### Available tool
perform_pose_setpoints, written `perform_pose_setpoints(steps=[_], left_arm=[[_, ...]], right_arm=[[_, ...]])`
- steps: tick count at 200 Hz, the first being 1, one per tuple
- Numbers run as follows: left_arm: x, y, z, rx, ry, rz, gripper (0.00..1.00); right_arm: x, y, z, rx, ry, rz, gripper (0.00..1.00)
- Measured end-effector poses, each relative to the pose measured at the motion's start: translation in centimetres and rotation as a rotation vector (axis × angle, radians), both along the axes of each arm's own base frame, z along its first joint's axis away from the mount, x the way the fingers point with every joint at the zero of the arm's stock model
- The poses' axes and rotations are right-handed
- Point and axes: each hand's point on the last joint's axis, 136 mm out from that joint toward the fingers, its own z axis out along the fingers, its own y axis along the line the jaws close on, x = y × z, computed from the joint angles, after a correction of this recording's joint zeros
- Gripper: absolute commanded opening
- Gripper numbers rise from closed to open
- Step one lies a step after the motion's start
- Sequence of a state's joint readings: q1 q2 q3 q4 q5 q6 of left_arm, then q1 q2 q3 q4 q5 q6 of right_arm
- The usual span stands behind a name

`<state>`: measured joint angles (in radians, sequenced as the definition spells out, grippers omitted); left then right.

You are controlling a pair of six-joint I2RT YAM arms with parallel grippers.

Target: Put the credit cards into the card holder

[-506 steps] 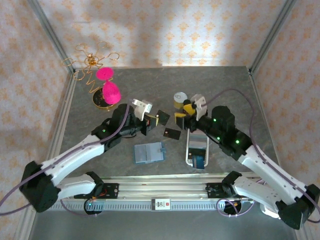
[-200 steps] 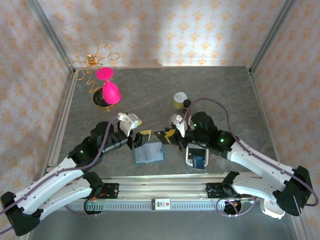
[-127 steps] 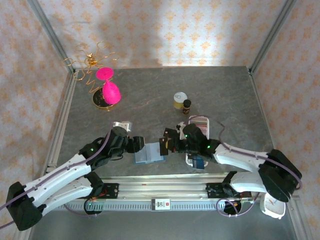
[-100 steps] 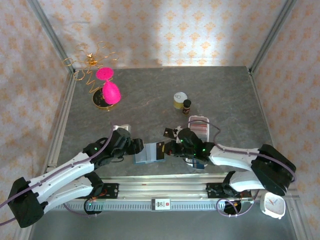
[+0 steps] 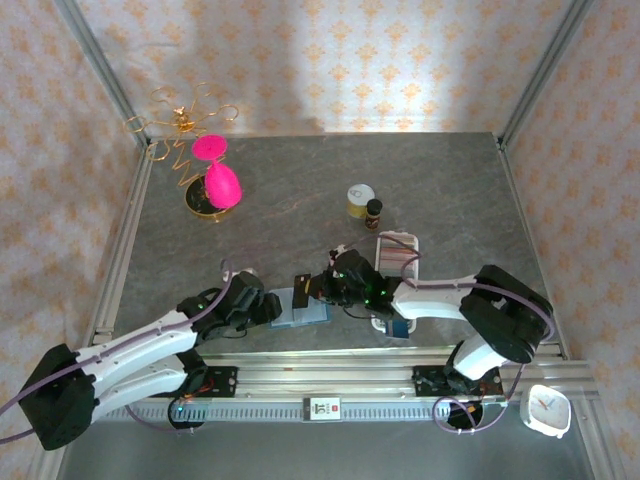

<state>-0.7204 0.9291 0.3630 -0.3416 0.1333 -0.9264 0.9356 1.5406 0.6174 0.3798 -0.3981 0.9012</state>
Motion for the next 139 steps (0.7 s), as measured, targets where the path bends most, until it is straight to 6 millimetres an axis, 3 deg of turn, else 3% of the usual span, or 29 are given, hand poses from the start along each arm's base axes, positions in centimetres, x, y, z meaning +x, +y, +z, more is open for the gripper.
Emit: perform_pose_setpoints(steps=[64,139], left_arm=[[-0.2,-0.1,-1.3,0.028,0.04,-0.017,0.49],[-0.3,-0.1,-1.8,0.031,0.04,-0.024,0.39]], right_arm=[[0.1,-0.2,-1.7,-0.04,0.019,-0.011,0.0],[0.1,0.0,-1.6,-0.024,0.025,-0.012,0.0]])
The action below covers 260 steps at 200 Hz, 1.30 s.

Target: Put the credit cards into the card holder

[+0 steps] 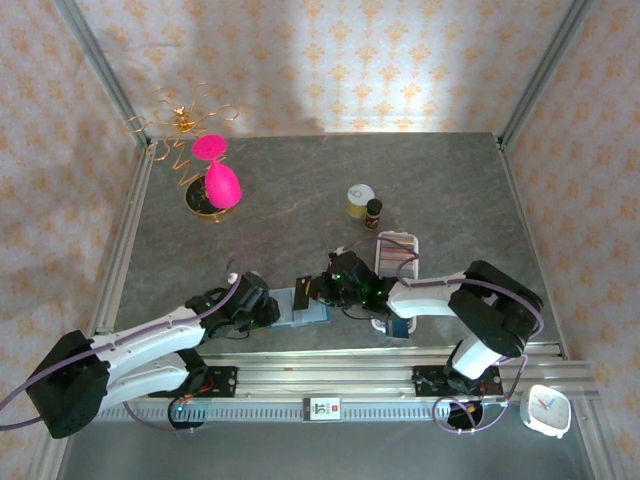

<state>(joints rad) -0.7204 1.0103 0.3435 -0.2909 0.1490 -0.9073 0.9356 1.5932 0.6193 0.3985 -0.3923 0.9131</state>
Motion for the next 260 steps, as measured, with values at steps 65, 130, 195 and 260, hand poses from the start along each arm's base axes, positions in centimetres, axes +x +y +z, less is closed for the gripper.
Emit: perform_pose_setpoints(steps=[65,130,195,260], left_arm=[[0.1,-0.1,-0.2,-0.003,-0.003,0.0,0.37],[0.1,-0.1,-0.2,-0.005,-0.006,0.0,0.34],[0.1,-0.1,-0.4,-0.006,-0.008,0.001,0.32],[0.1,-0.1,-0.4,-0.007,-0.009,0.001,0.32]], right_arm=[[-0.2,0.0,-0.2,0.008,0.015,-0.002,0.0],[-1.1,0.2,-0.5,0.021,0.042,0.025,0.0],[-2.1,0.8,-1.1,0.04,0.075,0.056,0.0],[-2.3,0.9,-1.3,0.051,0.091,0.064,0.0]])
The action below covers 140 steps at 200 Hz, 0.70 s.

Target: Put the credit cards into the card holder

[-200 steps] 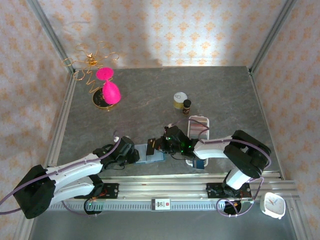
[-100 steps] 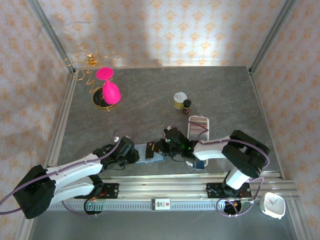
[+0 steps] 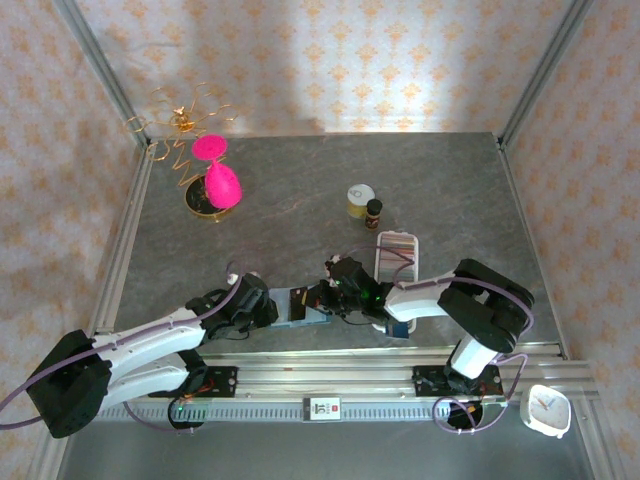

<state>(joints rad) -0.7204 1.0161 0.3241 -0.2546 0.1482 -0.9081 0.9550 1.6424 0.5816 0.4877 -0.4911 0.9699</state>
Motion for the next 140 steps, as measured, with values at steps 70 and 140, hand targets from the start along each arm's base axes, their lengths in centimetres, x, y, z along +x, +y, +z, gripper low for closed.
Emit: perform_pose_setpoints(steps=[70,140], left_arm=[[0.0,0.1,0.0,-0.016,-0.017,0.013,0.31],[0.2,0.3,0.0,-0.014,-0.022,0.03,0.32]], right_arm=[[-0.1,0.7,-0.6,0.011,0.011,0.023,0.0],[0.2,1.9,-0.6,0.011,-0.01,0.077,0.0]])
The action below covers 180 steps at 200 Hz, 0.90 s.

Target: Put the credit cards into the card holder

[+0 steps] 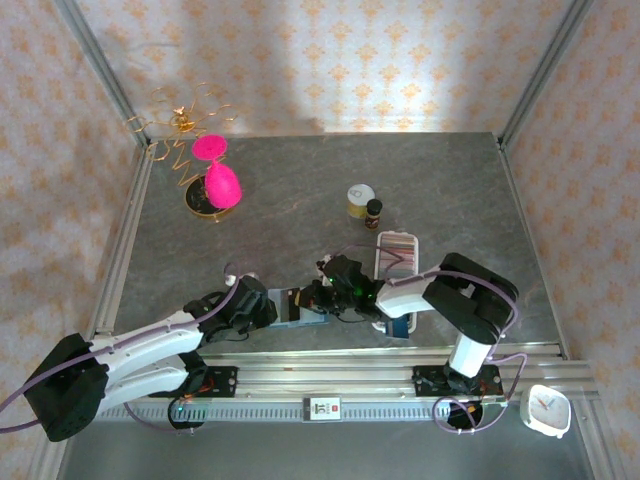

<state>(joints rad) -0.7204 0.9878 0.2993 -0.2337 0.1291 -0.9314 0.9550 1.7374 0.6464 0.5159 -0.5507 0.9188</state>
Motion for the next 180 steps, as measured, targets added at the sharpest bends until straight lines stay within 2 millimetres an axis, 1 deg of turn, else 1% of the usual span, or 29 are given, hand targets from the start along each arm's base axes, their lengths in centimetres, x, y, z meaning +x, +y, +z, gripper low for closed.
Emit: perform_pose_setpoints(steps=[33,50,70,88,109,127,154,180], left_arm=[[0.1,0.0,-0.1,-0.007,-0.001,0.013,0.33],[0.1,0.0,-0.1,-0.008,-0.003,0.015,0.35],[0.1,0.0,-0.1,-0.008,-0.005,0.014,0.35],[0.1,0.0,0.0,-0.005,-0.008,0.012,0.35],[0.1,-0.1,0.0,-0.006,-0.009,0.012,0.35],[0.1,-0.1,0.0,-0.006,-0.009,0.012,0.35],[0.1,-0.1,0.0,-0.006,-0.01,0.012,0.35],[0.1,-0.1,-0.1,-0.005,-0.008,0.012,0.36]], right_arm=[[0.1,0.3,0.1,0.002,-0.004,0.008,0.0],[0.2,0.7,0.2,0.004,-0.006,0.02,0.0],[0.6,1.3,0.5,0.0,-0.015,0.033,0.1],[0.7,1.2,0.3,-0.026,-0.025,0.034,0.2],[0.6,0.5,-0.7,-0.083,-0.028,0.029,0.23],[0.6,0.0,-0.5,-0.114,-0.045,0.024,0.22],[0.6,-0.6,-1.0,-0.155,-0.052,0.025,0.11],[0.6,-0.4,-1.3,-0.178,-0.046,0.033,0.05]])
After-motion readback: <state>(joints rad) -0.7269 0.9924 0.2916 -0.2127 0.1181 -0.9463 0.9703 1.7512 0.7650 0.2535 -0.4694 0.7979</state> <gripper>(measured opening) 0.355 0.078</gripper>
